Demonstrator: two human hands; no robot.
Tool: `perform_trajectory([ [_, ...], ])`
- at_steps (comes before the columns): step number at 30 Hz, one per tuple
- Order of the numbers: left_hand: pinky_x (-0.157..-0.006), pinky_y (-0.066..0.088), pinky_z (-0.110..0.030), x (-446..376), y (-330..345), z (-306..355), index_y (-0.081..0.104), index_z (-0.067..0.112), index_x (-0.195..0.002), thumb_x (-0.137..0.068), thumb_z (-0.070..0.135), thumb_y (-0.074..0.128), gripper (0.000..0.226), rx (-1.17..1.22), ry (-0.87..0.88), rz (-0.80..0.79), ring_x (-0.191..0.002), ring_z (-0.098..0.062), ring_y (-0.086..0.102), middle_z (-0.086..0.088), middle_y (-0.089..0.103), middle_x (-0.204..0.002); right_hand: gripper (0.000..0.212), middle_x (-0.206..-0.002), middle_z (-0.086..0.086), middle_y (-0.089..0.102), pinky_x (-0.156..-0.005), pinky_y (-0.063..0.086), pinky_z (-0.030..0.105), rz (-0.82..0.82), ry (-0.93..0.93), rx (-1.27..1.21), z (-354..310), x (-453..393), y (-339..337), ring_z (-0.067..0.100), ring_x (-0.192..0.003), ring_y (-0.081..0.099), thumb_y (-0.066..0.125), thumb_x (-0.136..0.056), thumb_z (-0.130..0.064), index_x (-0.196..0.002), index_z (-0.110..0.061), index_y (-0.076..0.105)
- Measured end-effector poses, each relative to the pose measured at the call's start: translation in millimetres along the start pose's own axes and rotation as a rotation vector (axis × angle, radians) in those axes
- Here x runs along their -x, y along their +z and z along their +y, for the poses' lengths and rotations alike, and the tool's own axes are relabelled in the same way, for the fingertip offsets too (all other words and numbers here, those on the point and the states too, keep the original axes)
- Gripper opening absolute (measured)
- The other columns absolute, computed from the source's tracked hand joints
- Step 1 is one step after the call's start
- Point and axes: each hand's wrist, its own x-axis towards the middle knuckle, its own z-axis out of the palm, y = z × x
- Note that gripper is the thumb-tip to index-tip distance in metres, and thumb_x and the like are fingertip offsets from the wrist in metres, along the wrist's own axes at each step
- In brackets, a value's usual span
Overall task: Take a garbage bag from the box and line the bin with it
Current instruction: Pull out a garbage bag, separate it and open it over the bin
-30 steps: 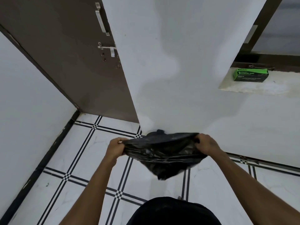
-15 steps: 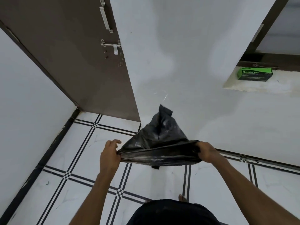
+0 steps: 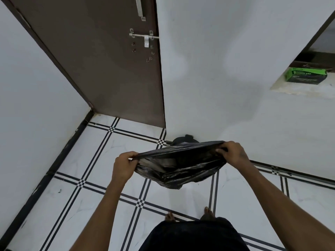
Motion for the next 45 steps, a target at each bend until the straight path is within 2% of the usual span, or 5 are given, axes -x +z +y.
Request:
perform_trajectory([
  [8,-0.067,0.054,-0.029,2,-23,-14,0.066,0.019,-0.105,-0.082,0.002,0.059,0.030,0.063,-0.177,0.039,-0.071,-0.017,0.066,-0.006,0.071,-0.088,0.061,-0.110,-0.001,0.058,-0.091,0.041,0.026,-0.270,-0.018,-0.073,-41,33,-2,0.020,-0.112,0.053,0.032,-0.080,0.019,-0.121,-0.009,0.068],
  [24,-0.073,0.053,-0.026,1,-33,-8,0.062,0.016,-0.096,-0.081,-0.002,0.067,0.023,0.337,0.024,-0.210,-0.095,-0.021,0.070,-0.001,0.068,-0.106,0.030,-0.095,0.005,0.071,-0.067,0.052,0.017,-0.039,0.153,-0.541,-35,28,2,0.020,-0.087,0.066,0.056,-0.084,0.011,-0.092,-0.011,0.074],
  [30,-0.073,0.051,-0.030,-7,-28,-8,0.071,0.022,-0.081,-0.079,0.005,0.073,0.017,0.228,0.083,-0.179,-0.078,-0.014,0.058,0.000,0.071,-0.091,0.045,-0.099,0.003,0.074,-0.087,0.059,0.045,0.072,0.177,-0.422,-21,17,1,0.027,-0.091,0.070,0.049,-0.077,0.010,-0.083,-0.026,0.075],
  [35,-0.076,0.053,-0.023,-11,-20,1,0.074,0.024,-0.084,-0.086,0.010,0.072,0.015,0.170,0.121,-0.182,-0.082,-0.011,0.067,0.010,0.074,-0.085,0.048,-0.114,0.009,0.071,-0.096,0.049,0.034,0.196,0.223,-0.253,-33,14,-4,0.028,-0.108,0.062,0.041,-0.080,0.008,-0.106,-0.013,0.075],
  [45,-0.072,0.049,-0.019,-43,3,25,0.068,0.020,-0.098,-0.091,0.005,0.057,0.020,0.157,0.040,-0.071,-0.088,-0.008,0.065,0.008,0.070,-0.093,0.015,-0.093,0.002,0.070,-0.077,0.048,0.028,-0.033,0.339,-0.243,-13,-6,15,0.021,-0.089,0.063,0.063,-0.083,-0.018,-0.092,-0.022,0.075],
])
